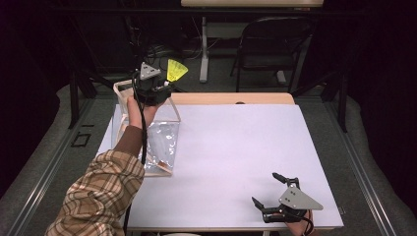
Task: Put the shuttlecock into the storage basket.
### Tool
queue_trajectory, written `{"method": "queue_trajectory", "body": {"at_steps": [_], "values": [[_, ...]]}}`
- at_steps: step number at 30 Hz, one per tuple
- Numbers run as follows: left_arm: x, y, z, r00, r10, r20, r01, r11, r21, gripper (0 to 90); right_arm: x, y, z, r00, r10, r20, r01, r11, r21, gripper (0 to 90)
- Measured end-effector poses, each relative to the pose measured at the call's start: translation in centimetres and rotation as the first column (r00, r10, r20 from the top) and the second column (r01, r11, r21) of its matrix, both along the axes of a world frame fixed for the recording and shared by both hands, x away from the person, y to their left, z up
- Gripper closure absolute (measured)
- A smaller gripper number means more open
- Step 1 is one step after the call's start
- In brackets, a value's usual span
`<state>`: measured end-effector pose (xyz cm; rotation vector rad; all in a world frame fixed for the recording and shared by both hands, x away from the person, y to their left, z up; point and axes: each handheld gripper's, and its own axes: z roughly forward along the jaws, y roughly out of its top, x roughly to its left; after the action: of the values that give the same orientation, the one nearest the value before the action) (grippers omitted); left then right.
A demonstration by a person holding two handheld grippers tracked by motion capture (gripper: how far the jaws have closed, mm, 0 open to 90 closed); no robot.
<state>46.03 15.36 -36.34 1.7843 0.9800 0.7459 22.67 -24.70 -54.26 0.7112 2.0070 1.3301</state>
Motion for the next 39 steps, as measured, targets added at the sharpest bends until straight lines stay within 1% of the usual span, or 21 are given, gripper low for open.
{"method": "queue_trajectory", "body": {"at_steps": [10,39], "values": [[0.0,0.6,0.4,0.9998,0.015,0.011,-0.015,0.9998,-0.008,65.2,0.0,0.0,0.0,1.0,-0.002,-0.001,0.002,1.0,0.0,1.6],[-0.3,2.7,1.0,0.9983,0.052,0.025,-0.052,0.9984,-0.022,65.2,0.0,0.0,0.0,1.0,-0.003,-0.001,0.003,1.0,0.0,1.7]]}}
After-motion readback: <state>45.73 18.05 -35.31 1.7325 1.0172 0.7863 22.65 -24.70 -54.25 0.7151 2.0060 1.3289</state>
